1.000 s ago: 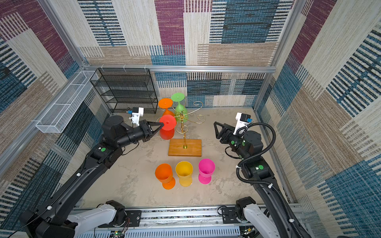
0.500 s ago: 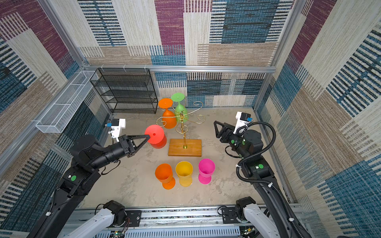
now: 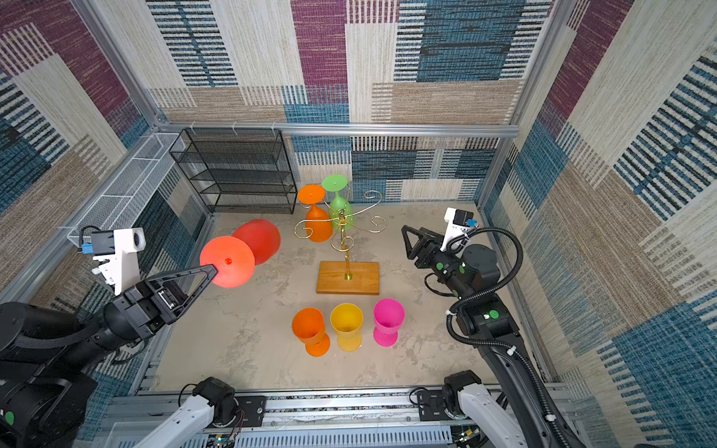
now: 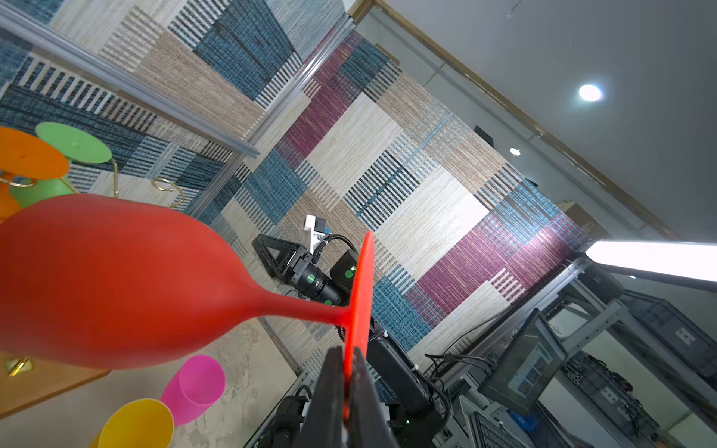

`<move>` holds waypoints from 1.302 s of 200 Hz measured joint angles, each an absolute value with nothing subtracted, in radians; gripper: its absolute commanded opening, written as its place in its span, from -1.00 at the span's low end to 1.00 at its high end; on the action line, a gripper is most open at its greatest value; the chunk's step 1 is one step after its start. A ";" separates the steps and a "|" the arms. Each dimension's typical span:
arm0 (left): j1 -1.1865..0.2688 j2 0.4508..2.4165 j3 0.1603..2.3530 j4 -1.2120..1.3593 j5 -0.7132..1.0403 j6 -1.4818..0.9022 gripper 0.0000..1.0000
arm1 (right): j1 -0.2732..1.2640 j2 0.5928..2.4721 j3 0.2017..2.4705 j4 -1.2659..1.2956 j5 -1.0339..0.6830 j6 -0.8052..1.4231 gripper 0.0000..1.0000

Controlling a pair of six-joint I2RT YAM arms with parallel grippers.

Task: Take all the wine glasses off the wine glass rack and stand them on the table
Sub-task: 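Raise the red glass toward the right gripper while the right gripper reaches in, then close the right gripper on the red glass bowl held by the left gripper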

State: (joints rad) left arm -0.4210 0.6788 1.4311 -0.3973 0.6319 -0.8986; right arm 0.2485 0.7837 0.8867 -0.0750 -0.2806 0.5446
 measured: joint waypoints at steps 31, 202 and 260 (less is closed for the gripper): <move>-0.421 0.822 1.301 -0.027 0.722 -1.034 -1.00 | 0.248 0.746 0.856 0.083 -0.416 0.541 0.26; -0.563 1.151 1.024 1.044 0.677 -1.594 -1.00 | 0.189 1.273 0.761 1.412 -0.863 1.237 0.39; -0.593 1.203 1.017 1.067 0.663 -1.598 -1.00 | 0.189 1.291 0.786 1.414 -0.895 1.304 0.37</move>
